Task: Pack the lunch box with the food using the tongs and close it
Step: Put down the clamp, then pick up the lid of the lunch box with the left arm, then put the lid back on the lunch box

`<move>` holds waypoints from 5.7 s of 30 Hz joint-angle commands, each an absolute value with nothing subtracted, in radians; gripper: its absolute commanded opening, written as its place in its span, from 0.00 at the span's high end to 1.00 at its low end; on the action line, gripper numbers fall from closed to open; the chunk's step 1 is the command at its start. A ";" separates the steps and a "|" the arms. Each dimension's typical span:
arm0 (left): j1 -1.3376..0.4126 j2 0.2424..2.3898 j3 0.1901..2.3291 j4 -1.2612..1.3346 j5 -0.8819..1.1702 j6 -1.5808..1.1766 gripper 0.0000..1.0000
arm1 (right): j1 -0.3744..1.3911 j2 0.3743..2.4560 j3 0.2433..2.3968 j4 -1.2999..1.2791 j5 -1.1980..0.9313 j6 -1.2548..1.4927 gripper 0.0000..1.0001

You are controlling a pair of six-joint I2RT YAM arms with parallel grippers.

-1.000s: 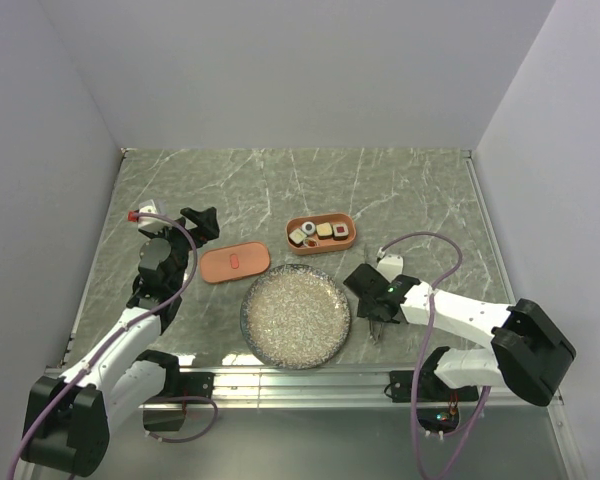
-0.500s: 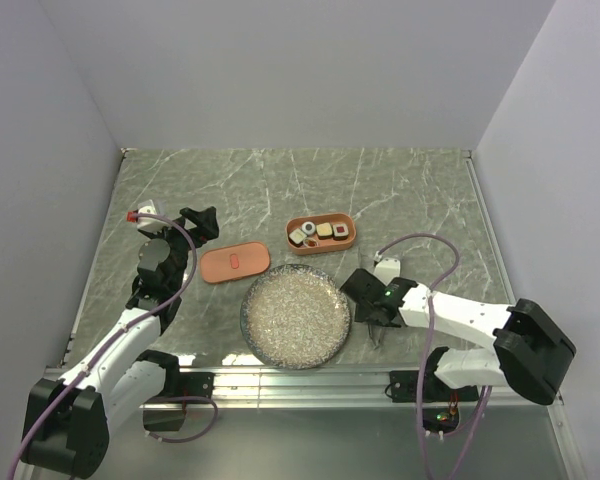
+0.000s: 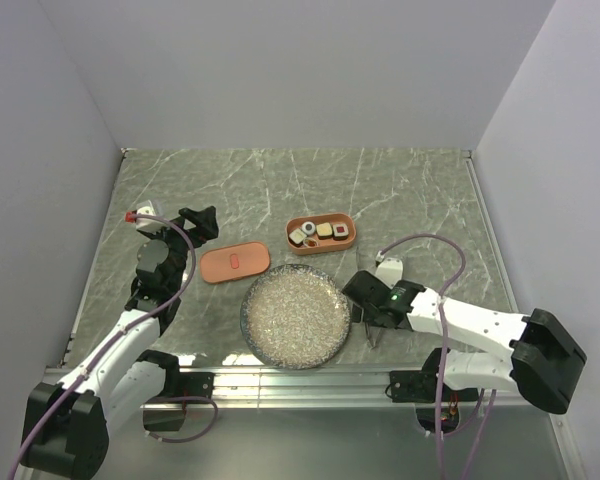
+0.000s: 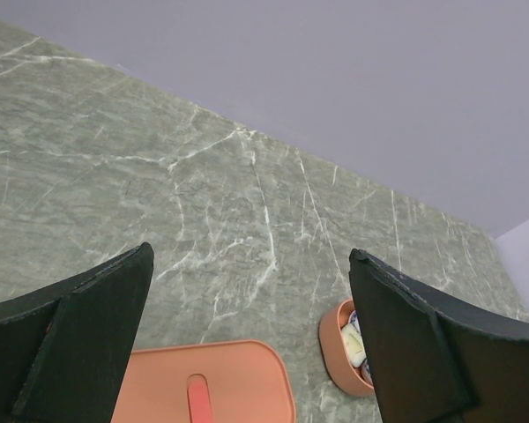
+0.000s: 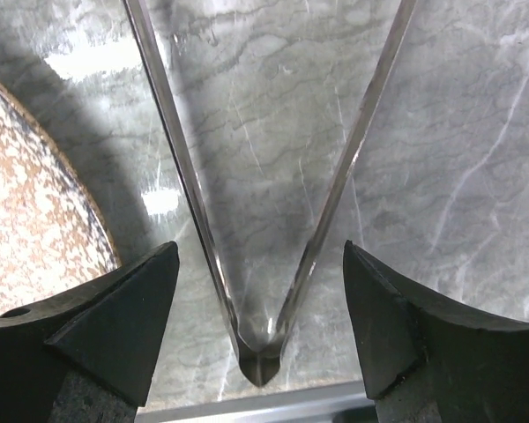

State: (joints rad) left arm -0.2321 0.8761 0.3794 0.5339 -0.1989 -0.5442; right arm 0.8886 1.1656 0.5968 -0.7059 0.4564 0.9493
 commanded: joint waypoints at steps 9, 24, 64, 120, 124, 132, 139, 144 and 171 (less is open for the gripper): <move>-0.226 0.850 0.359 0.558 -0.204 -0.561 0.01 | 0.919 1.089 0.759 -0.698 0.629 0.827 0.18; -0.224 0.916 0.411 0.485 -0.273 -0.586 0.01 | 0.669 1.085 0.779 -0.022 0.362 0.351 0.15; -0.250 1.207 0.545 -0.146 -0.367 -0.795 0.15 | 0.258 1.249 0.784 0.291 -0.120 0.305 0.15; -0.227 1.017 0.495 -0.156 -0.362 -0.785 1.00 | 0.652 1.836 1.390 -0.046 -0.393 0.057 0.22; -0.227 0.957 0.480 -0.143 -0.353 -0.787 1.00 | 0.652 1.842 1.393 -0.035 -0.388 0.061 0.22; -0.229 0.914 0.472 -0.086 -0.267 -0.762 1.00 | 0.652 1.778 1.344 -0.011 -0.367 0.069 0.23; -0.241 0.894 0.474 -0.054 -0.218 -0.747 1.00 | 0.627 1.712 1.269 0.041 -0.327 0.113 0.23; -0.247 0.893 0.480 -0.032 -0.192 -0.750 1.00 | 0.598 1.645 1.210 0.058 -0.304 0.133 0.22; -0.417 1.354 0.687 0.270 -0.127 -0.779 1.00 | 0.489 1.462 0.996 0.109 -0.253 0.193 0.22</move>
